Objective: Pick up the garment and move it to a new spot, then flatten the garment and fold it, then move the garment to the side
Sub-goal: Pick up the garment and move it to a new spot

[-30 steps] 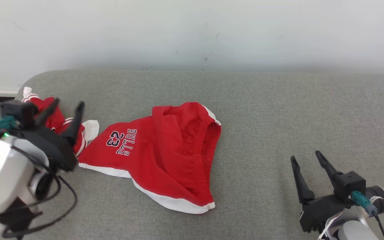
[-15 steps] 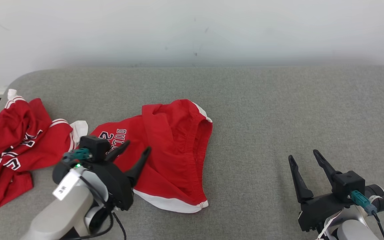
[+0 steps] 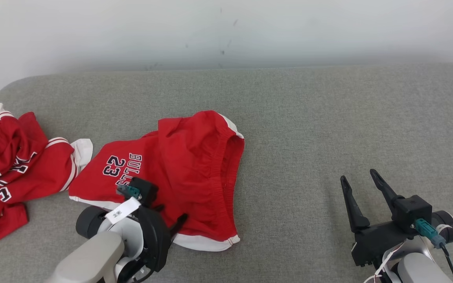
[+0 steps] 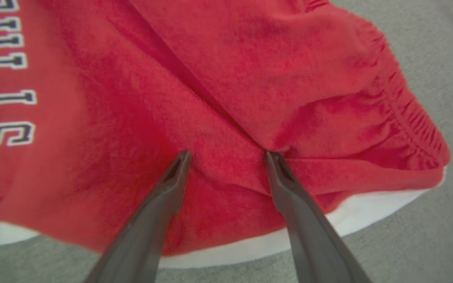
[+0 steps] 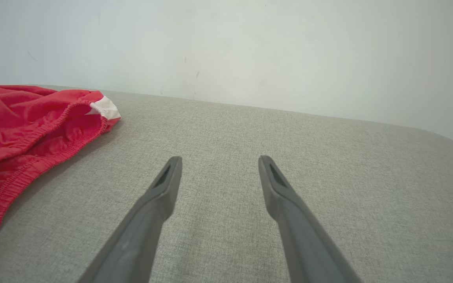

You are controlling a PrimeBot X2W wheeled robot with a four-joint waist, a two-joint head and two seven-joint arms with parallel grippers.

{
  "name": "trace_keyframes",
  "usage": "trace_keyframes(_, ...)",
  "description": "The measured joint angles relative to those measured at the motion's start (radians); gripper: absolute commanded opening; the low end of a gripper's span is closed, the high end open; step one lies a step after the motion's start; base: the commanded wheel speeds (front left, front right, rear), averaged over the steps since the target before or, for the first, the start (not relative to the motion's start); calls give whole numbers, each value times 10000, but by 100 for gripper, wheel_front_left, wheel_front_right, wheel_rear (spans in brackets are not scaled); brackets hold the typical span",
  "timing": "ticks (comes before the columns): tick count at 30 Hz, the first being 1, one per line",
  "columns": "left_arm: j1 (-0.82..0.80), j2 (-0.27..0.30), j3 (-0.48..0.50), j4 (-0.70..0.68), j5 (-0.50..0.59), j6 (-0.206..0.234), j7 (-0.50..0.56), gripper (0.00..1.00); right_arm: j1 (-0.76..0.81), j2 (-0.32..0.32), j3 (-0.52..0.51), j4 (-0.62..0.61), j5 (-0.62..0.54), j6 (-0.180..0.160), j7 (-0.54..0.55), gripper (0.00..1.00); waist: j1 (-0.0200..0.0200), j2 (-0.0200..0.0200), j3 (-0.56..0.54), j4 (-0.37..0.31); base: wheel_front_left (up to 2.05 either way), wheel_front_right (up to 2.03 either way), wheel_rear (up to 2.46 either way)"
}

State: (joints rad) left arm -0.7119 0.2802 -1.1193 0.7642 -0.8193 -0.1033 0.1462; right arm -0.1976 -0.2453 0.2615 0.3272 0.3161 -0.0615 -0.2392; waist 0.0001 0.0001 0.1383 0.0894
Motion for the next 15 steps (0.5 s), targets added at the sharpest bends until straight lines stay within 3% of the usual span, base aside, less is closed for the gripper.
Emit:
trace_keyframes(10,-407,-247,-50,341,-224,-31,1269,100,-174,6,23,23,0,0,-48,100,-1,-1,70,-113,0,0,0)
trace_keyframes(11,-433,-247,-59,345,-240,-38,1329,69,-174,6,25,23,-2,0,-65,100,0,-1,76,-125,0,0,0)
trace_keyframes(12,-471,-247,-79,359,-265,-40,1388,0,-174,6,25,27,-2,0,-67,100,-1,0,82,-136,0,0,0)
trace_keyframes(15,-550,-242,-224,359,-261,-130,1530,0,-176,8,25,61,-2,0,-71,100,-1,0,91,-173,0,0,0)
